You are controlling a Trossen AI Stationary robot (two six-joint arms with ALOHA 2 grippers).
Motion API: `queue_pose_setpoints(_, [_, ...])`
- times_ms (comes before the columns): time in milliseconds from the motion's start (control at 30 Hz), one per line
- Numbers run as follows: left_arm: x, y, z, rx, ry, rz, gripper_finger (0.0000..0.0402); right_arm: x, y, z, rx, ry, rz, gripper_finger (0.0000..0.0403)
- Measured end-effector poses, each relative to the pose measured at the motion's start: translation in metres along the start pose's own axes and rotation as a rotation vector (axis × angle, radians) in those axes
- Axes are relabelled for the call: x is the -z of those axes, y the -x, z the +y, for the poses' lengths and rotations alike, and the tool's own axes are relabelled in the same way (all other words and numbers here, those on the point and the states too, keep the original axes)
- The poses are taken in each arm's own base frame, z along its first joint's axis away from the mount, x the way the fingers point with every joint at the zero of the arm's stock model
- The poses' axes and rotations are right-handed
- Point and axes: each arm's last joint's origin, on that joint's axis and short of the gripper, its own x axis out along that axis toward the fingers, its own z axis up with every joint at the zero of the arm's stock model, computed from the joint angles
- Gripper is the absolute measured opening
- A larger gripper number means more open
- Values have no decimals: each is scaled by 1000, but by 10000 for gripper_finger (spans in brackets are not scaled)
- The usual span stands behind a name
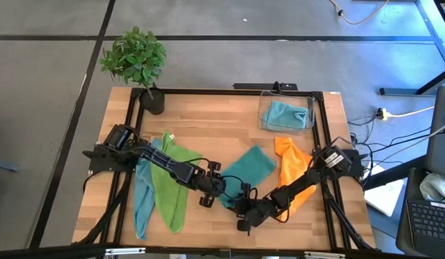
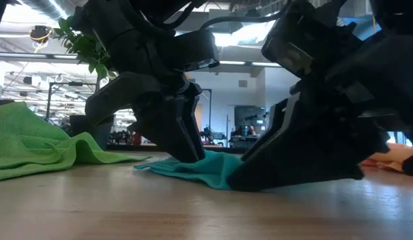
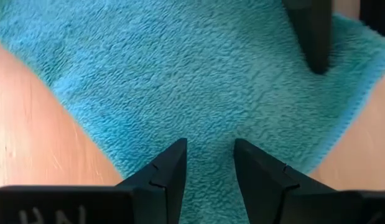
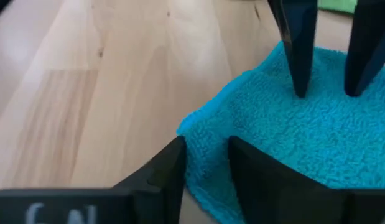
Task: Fold microfiber towels
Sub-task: Fold the blue Fold the blue microfiber towel
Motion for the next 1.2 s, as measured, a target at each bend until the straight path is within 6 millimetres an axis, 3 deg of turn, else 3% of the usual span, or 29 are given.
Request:
queue_pose_setpoints(367, [9,3,2,-11,-37,109,126,2,5,9,-45,88,-8,10])
queue_pose_setpoints(533, [18,20,4,-131,-123,207,126,-3,9,8,-64,121,-4,23])
queue_pose_setpoints(633, [14,47,10,-205,-131,188,126,-4,11,8,-69,138,1,25])
queue_pose_setpoints(833, [0,79,-5,-23,-123,33,126,-9,16,6,-52,140,-1,7])
queue_pose_setpoints(967, [-3,80,-24,87,-171,-23,126,-16,19,3,-9,123,-27,15])
queue_pose_setpoints(1200, [6,65,-48,107,-263,18,126,-23,19,-2,18,81,-51,11])
